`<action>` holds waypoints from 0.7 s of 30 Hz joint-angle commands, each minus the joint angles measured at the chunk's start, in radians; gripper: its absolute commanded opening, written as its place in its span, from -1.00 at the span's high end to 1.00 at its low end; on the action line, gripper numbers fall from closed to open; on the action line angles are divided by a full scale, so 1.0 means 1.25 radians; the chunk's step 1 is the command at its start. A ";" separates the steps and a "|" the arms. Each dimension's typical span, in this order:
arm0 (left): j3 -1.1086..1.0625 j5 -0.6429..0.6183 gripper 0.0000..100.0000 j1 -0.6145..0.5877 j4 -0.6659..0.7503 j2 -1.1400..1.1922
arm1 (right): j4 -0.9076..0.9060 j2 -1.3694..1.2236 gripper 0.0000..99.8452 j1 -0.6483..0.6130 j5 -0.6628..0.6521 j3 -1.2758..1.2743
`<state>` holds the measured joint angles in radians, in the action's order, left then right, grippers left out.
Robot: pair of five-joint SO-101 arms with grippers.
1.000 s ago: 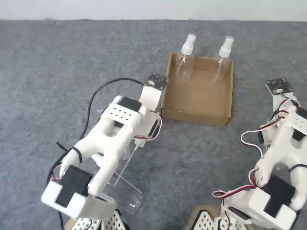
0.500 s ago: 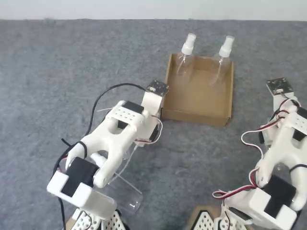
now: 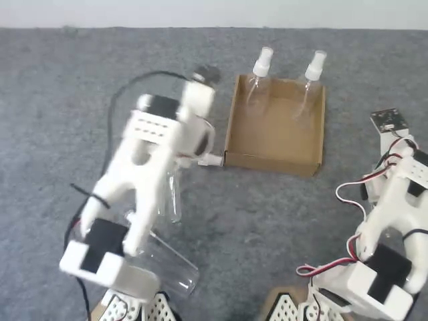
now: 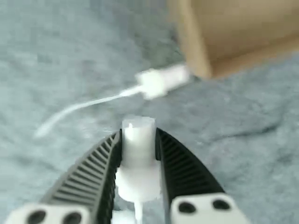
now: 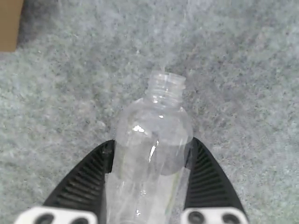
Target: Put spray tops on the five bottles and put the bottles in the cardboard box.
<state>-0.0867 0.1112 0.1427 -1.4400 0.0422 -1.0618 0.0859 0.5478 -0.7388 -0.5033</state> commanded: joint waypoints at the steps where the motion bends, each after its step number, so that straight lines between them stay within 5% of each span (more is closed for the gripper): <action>1: 0.064 0.146 0.93 -0.064 0.022 -0.080 | 0.007 0.014 0.90 0.010 -0.010 0.005; 13: 0.148 0.366 0.92 -0.107 0.142 0.162 | 0.007 0.014 0.90 0.012 -0.010 0.005; 21: 0.159 0.415 0.78 -0.081 0.182 0.275 | 0.007 0.014 0.90 0.012 -0.011 0.005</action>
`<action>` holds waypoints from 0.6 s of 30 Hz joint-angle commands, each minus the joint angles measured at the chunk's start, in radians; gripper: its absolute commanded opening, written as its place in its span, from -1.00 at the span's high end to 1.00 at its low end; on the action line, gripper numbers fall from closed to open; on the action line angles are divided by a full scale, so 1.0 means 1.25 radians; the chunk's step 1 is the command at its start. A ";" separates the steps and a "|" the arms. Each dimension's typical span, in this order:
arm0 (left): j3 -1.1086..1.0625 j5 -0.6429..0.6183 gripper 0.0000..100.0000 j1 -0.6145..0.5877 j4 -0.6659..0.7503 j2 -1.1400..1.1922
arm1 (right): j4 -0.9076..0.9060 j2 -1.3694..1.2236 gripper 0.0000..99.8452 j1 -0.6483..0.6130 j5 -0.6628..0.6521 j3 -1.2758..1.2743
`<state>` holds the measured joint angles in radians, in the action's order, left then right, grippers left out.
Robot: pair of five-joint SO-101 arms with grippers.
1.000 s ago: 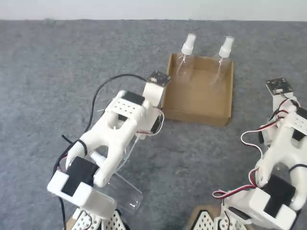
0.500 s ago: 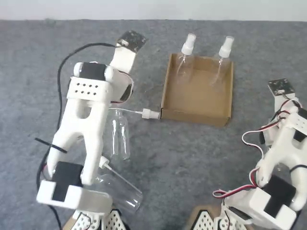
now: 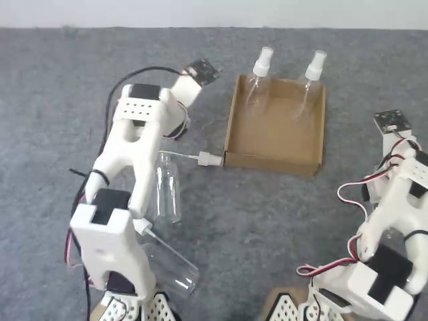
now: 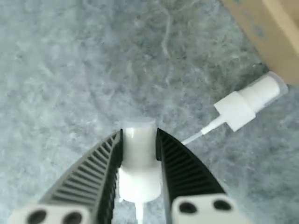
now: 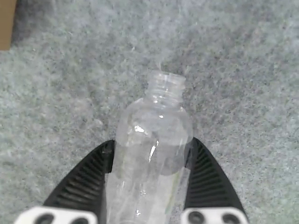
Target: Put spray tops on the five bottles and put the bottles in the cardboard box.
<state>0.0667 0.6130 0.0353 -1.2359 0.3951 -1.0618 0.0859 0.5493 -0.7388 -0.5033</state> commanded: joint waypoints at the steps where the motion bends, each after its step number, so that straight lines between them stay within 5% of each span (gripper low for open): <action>1: 0.036 0.014 0.76 0.005 0.020 -0.001 | 0.007 0.014 0.90 0.010 -0.011 0.005; 9: 0.039 -0.026 0.63 -0.002 0.016 -0.001 | 0.007 0.014 0.89 0.010 -0.011 0.005; 18: 0.057 -0.037 0.71 -0.060 -0.180 -0.231 | -0.088 0.035 0.40 0.007 -0.011 0.052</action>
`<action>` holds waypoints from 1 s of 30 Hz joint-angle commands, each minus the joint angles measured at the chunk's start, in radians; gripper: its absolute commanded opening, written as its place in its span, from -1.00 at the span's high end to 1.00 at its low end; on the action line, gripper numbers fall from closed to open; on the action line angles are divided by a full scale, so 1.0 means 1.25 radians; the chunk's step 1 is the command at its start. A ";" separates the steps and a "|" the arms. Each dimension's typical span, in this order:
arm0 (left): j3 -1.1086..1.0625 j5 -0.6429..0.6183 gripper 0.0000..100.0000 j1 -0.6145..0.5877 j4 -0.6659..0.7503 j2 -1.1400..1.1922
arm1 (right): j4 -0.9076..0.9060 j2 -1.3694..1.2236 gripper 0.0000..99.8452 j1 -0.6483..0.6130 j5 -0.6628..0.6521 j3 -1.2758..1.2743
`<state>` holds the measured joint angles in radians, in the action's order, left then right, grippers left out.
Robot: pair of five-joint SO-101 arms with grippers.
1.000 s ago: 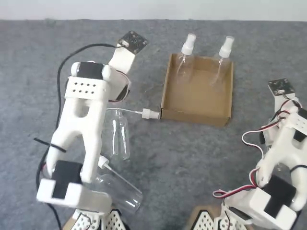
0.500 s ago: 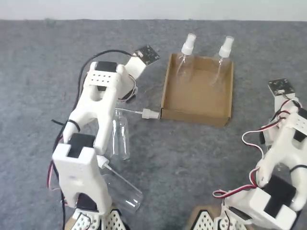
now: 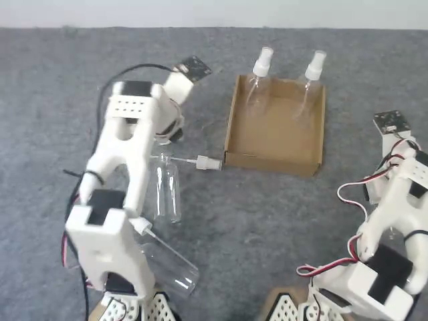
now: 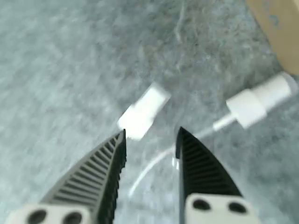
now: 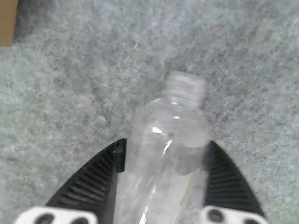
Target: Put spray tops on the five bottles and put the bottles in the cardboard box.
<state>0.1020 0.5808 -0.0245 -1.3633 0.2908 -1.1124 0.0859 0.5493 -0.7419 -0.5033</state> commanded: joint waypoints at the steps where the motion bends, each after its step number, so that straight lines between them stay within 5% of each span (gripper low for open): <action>1: 0.014 -0.011 0.71 -0.016 -0.109 -0.184 | -0.069 0.045 0.39 0.006 -0.007 0.066; 6: -0.126 -0.004 0.71 -0.053 -0.234 -0.345 | -0.176 0.120 0.39 -0.014 -0.006 0.117; 12: -0.359 0.093 0.71 -0.172 -0.200 -0.562 | -0.301 0.230 0.39 -0.126 -0.001 0.133; 17: -0.494 0.099 0.71 -0.307 -0.099 -0.678 | -0.397 0.314 0.39 -0.366 0.088 0.129; 30: -0.429 0.307 0.71 -0.636 -0.083 -0.577 | -0.458 0.358 0.39 -1.035 0.360 0.125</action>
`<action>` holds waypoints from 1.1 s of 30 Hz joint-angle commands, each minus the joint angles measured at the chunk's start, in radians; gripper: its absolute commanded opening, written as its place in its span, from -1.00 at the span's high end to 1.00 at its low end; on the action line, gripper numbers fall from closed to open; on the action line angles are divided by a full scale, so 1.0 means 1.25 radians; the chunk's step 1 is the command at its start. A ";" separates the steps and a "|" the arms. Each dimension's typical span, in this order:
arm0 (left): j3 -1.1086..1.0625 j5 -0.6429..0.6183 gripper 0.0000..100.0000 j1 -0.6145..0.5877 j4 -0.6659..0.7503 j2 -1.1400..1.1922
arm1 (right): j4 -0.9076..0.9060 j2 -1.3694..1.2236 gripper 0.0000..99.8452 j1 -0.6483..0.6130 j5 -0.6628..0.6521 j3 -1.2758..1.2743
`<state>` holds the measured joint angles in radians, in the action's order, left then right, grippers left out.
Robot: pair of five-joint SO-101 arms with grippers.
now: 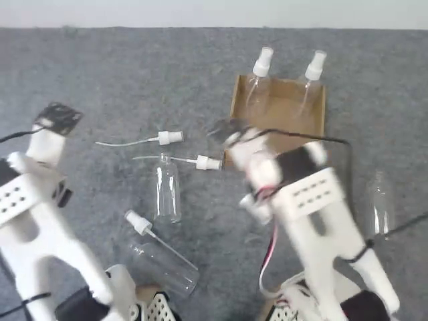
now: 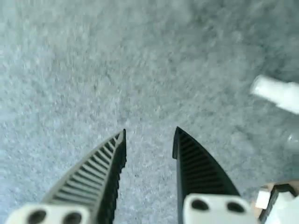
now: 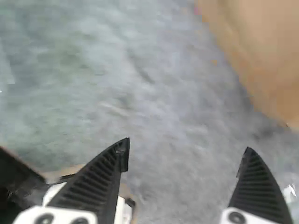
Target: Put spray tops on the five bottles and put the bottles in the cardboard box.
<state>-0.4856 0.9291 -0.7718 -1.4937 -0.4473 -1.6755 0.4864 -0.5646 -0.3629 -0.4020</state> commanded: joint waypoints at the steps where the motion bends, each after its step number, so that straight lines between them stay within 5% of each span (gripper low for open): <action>1: 0.041 0.034 0.71 -0.044 0.021 0.025 | -0.008 0.036 0.39 -0.193 0.076 0.044; 9: 0.045 0.037 0.70 -0.107 0.125 0.097 | 0.075 -0.058 0.38 -0.439 0.195 0.036; 16: 0.063 0.039 0.70 -0.169 0.204 0.183 | 0.220 -0.179 0.38 -0.477 0.241 0.037; 24: 0.214 0.036 0.70 -0.228 0.201 0.331 | 0.325 -0.192 0.38 -0.581 0.311 0.014; 33: 0.346 0.036 0.70 -0.271 0.196 0.462 | 0.500 -0.192 0.38 -0.589 0.394 -0.119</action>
<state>-0.1266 0.9705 -1.1017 -1.2589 0.1297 -1.0863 0.2394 -1.2858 0.0944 -0.5524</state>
